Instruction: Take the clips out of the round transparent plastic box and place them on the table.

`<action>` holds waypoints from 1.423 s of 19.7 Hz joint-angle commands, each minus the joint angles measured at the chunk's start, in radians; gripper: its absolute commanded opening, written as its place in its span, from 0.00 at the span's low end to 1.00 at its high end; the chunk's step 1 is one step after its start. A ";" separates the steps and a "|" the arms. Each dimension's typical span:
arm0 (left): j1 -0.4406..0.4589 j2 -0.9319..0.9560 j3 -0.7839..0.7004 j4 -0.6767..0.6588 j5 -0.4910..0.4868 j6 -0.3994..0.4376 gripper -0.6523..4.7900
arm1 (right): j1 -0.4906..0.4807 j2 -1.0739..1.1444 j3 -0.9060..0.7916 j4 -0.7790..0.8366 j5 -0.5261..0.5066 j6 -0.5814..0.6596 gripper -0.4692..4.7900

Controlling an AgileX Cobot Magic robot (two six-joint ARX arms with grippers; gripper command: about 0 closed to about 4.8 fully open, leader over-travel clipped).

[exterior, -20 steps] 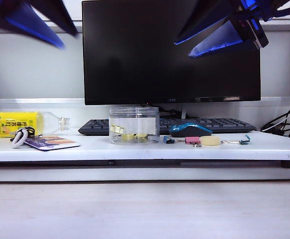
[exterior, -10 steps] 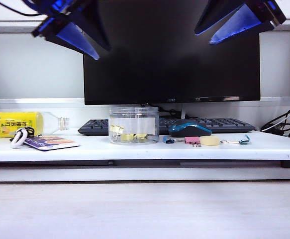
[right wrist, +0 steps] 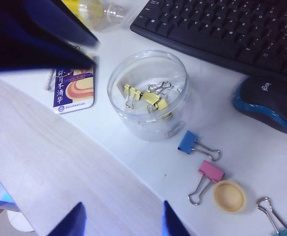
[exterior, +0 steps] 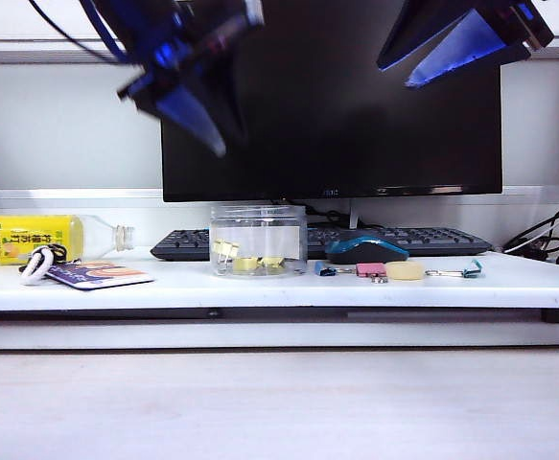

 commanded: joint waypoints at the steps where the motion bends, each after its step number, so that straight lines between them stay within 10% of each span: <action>1: -0.045 0.064 0.047 -0.012 -0.103 0.008 0.46 | 0.001 -0.001 0.006 -0.001 -0.002 -0.005 0.47; 10: -0.093 0.286 0.285 -0.168 -0.242 -0.087 0.46 | 0.001 0.000 0.006 -0.039 0.004 -0.007 0.47; 28: -0.089 0.375 0.293 -0.169 -0.122 -0.124 0.59 | 0.001 0.000 0.006 -0.037 0.010 -0.007 0.47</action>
